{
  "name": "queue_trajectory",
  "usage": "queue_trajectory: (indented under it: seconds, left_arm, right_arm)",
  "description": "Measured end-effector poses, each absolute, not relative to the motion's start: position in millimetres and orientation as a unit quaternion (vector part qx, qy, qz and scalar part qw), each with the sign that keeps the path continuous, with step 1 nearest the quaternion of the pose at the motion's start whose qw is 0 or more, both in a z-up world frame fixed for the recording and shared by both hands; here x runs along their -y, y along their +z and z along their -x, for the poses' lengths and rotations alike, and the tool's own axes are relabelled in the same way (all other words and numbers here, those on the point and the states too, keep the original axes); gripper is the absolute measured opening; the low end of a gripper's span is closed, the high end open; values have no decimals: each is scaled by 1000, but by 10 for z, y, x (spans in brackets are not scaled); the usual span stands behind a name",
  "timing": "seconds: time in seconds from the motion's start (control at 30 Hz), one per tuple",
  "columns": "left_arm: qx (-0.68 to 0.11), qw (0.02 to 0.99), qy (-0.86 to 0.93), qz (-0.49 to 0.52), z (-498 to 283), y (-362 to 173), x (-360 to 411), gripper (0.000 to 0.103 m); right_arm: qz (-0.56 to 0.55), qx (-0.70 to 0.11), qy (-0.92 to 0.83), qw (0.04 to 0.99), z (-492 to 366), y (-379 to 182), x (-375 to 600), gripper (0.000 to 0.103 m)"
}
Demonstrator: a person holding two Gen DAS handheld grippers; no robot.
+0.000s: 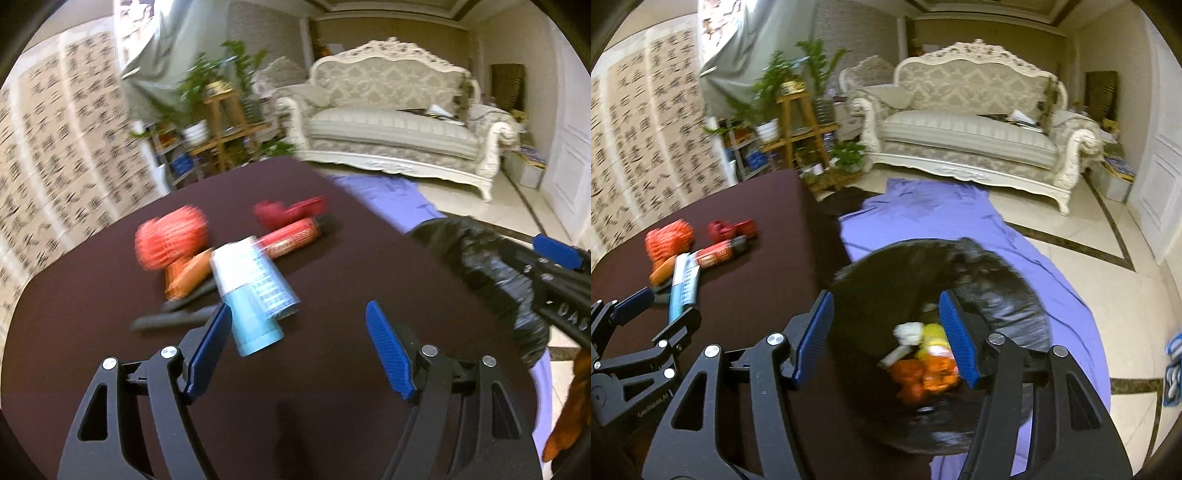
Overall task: Collect trash
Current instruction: 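Move both open tools back over the table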
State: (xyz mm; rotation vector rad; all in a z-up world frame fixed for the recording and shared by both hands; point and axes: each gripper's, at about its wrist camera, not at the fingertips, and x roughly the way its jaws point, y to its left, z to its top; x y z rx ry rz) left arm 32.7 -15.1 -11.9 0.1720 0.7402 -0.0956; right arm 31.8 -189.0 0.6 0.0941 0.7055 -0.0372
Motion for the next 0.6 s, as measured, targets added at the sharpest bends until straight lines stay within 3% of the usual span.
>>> queue_trajectory:
  seconds: [0.37,0.6]
  left_arm:
    - [-400,915,46,-17,-362,-191,-820,73]
    - [-395,918,45,-1,-449,-130,-780,73]
  right_arm:
    - [-7,-354,56,933,-395,49,1133,58]
    - [-1,-362,63,930,-444,-7,1003,58]
